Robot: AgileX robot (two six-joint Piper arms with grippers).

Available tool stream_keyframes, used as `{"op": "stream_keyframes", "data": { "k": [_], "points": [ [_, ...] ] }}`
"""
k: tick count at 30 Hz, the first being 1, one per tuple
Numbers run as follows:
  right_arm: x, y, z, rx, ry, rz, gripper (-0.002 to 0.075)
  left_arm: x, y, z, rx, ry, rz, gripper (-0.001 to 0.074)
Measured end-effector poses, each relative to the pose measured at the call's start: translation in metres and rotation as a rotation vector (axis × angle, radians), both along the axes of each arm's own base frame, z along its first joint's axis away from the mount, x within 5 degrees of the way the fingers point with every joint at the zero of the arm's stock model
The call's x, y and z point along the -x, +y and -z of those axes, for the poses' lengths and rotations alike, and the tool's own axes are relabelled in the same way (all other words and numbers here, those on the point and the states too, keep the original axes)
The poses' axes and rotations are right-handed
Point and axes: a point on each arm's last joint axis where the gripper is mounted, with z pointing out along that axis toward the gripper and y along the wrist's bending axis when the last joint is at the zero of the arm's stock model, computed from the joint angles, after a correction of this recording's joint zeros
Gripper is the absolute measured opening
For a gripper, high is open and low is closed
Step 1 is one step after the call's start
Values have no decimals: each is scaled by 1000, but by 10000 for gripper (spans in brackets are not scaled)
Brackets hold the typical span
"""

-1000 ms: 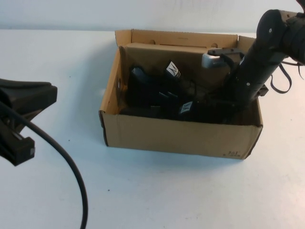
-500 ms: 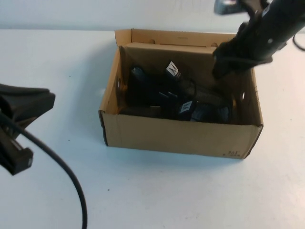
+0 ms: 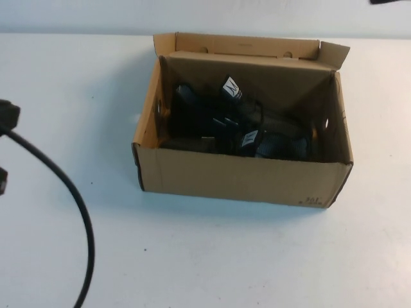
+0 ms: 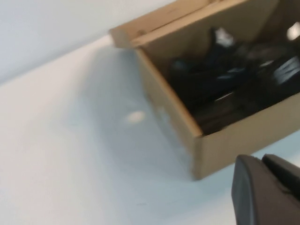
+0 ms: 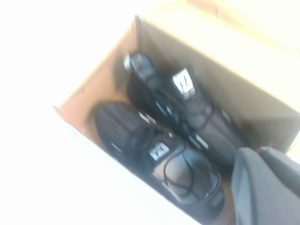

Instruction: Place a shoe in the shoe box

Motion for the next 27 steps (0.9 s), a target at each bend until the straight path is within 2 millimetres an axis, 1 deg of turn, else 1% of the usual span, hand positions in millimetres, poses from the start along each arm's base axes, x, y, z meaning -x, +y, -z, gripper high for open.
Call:
{"op": "stream_keyframes", "data": {
  "k": [2,5,8,10,11,13,18,22,25,27],
  "points": [
    [22,-6,-8,-17,-64,-13,-12,4,-4,-1,72,49,17,-1],
    [56,-13,-9,-71,-146,-33,-15,8,-8,3,121,121,48,-1],
    [83,-20,9,-107,-199,-39,-15,10,-11,7,139,168,69,-1],
    [101,-25,29,-122,-226,-29,-15,11,-11,8,144,180,75,-1],
    [107,-28,41,-122,-228,-20,-15,11,-12,8,145,184,78,-1],
    [123,-34,64,-126,-252,-3,-16,12,-12,9,146,189,81,-1],
    [158,-48,115,-149,-320,45,-16,12,-12,9,151,194,85,-1],
    [172,-58,160,-176,-395,109,-16,12,-12,9,153,195,85,-1],
    [177,-64,184,-206,-473,162,-16,12,-13,9,152,196,86,-1],
    [181,-68,194,-223,-523,189,-16,12,-13,9,152,197,86,-1]
  ]
}}
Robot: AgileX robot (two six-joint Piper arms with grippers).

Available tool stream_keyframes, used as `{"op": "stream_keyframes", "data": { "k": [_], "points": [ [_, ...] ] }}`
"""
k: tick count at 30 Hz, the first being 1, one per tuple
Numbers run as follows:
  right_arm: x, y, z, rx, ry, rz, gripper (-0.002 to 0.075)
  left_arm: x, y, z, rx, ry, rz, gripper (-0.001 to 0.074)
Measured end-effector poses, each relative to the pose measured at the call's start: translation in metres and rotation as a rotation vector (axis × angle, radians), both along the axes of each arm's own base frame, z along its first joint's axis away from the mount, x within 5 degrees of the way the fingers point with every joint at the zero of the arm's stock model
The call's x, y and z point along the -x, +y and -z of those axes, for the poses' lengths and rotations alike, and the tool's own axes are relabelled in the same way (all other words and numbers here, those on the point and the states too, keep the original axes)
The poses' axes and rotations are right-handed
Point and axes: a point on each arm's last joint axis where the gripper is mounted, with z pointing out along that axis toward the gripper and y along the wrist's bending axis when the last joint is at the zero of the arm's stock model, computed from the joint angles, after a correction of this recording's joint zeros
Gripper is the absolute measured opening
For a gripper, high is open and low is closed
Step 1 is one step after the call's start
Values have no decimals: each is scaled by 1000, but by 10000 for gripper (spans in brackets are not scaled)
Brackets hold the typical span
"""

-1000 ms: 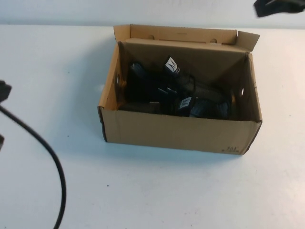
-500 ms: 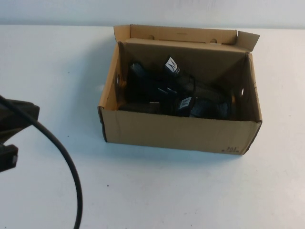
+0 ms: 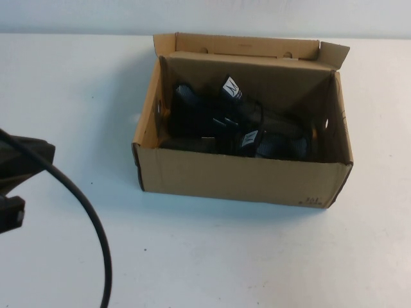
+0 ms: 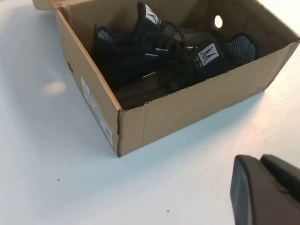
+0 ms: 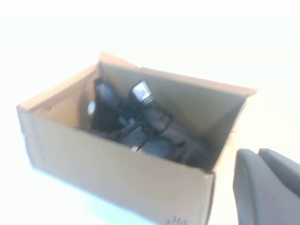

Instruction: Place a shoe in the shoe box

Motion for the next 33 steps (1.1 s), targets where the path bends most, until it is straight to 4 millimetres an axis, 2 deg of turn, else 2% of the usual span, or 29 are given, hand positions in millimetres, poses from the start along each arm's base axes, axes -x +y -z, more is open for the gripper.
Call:
{"op": "stream_keyframes", "data": {
  "k": [6,15,33],
  "points": [
    [2,-3,14,-25,-39,30,-16,0,0,0,0,0,0,-1],
    [2,-1,31,3,52,3,-16,0,0,0,-1,4,2,-1],
    [7,3,43,47,174,-53,-16,0,0,0,0,1,1,-1]
  ]
}}
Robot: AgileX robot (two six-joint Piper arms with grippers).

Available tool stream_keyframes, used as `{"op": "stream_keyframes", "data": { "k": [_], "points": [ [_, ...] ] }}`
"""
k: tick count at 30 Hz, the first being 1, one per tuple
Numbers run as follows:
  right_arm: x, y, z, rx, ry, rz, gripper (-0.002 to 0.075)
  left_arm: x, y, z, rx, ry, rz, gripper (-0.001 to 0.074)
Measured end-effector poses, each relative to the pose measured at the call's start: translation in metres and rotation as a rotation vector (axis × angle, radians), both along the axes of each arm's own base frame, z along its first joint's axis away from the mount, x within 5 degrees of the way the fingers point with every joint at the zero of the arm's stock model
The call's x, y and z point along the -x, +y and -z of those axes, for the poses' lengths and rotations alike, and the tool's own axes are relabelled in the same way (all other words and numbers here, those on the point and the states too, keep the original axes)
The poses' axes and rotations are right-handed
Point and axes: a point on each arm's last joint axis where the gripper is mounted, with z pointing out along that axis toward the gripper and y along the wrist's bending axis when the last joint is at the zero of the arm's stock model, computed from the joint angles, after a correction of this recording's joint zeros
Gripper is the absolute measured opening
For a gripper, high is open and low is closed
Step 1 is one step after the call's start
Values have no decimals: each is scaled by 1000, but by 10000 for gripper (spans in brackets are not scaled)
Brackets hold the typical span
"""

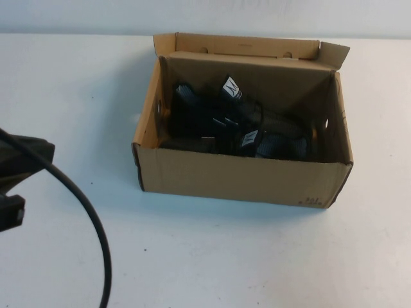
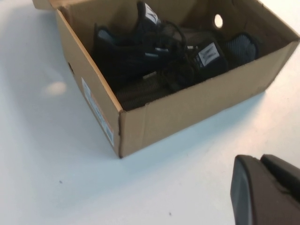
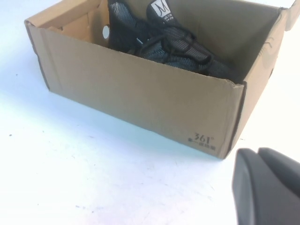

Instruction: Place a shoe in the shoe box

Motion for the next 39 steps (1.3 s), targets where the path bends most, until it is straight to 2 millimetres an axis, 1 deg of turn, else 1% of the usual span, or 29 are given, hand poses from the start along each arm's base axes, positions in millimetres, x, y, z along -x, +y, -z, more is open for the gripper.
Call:
{"op": "stream_keyframes", "data": {
  "k": [4,8,11,14,18,22,24,27,30,33,37,39],
  "points": [
    [0,0,0,1,2,-1,-16,-4,2,1,20,-64,-47,-1],
    [0,0,0,1,4,-2,-16,7,7,0,35,-133,-74,-1],
    [0,0,0,1,4,-2,-16,22,10,0,44,-178,-78,-1],
    [0,0,0,2,5,-2,-16,44,18,4,17,-260,-94,-1],
    [0,0,1,2,7,-3,-16,70,32,20,-9,-417,-183,-1],
    [0,0,1,2,7,-3,-16,80,46,51,15,-512,-324,-1],
    [0,0,1,3,7,-4,-16,81,51,73,49,-505,-397,-1],
    [0,0,1,4,10,-4,-16,80,56,106,113,-445,-483,-1],
    [0,0,1,4,11,-4,-16,79,58,141,117,-391,-511,-1],
    [0,0,2,4,12,-5,-16,78,58,170,112,-350,-517,-1],
    [0,0,2,4,12,-5,-16,76,56,204,106,-261,-520,-1],
    [0,0,2,4,12,-5,-16,77,56,213,108,-214,-524,-1]
  ]
}}
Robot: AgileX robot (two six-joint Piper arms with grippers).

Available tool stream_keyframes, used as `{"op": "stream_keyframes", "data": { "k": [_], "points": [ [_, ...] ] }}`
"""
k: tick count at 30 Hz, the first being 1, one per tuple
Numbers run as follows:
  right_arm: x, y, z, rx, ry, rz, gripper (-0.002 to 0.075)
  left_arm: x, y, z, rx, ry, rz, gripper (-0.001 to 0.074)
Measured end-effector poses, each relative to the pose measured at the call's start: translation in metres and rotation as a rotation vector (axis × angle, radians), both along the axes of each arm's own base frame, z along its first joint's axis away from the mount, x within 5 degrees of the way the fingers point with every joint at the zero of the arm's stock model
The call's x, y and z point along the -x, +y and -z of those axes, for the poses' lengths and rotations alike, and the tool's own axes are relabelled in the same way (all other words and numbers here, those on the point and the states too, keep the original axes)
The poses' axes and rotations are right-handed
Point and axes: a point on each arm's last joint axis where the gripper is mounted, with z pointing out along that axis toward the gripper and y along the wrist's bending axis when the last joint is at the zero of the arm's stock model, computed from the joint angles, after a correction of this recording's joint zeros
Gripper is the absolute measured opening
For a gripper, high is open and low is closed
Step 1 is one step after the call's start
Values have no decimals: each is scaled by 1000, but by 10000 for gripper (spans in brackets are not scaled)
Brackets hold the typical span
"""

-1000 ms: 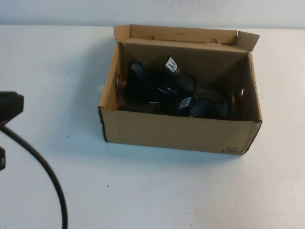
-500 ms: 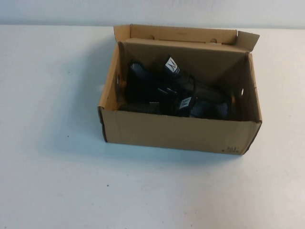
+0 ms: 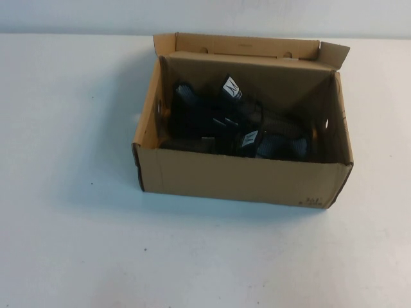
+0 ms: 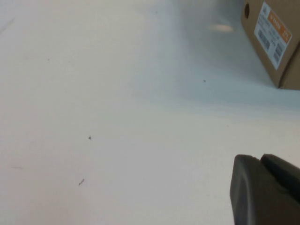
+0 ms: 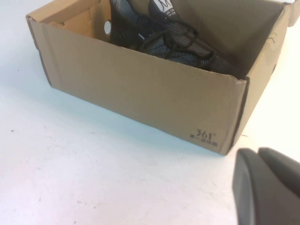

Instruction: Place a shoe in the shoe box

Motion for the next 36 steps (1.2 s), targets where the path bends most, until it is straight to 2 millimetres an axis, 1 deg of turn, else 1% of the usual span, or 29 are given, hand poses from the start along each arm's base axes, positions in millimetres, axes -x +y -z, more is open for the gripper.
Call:
{"op": "stream_keyframes", "data": {
  "k": [28,32,36],
  "points": [
    [0,0,0,0,-2,0,-16,0,0,1,6,11,0,-1],
    [6,-2,-2,-13,-29,14,-16,0,0,1,6,11,0,-1],
    [16,-8,-4,-35,-87,80,-16,0,0,1,6,11,0,-1]
  ]
}}
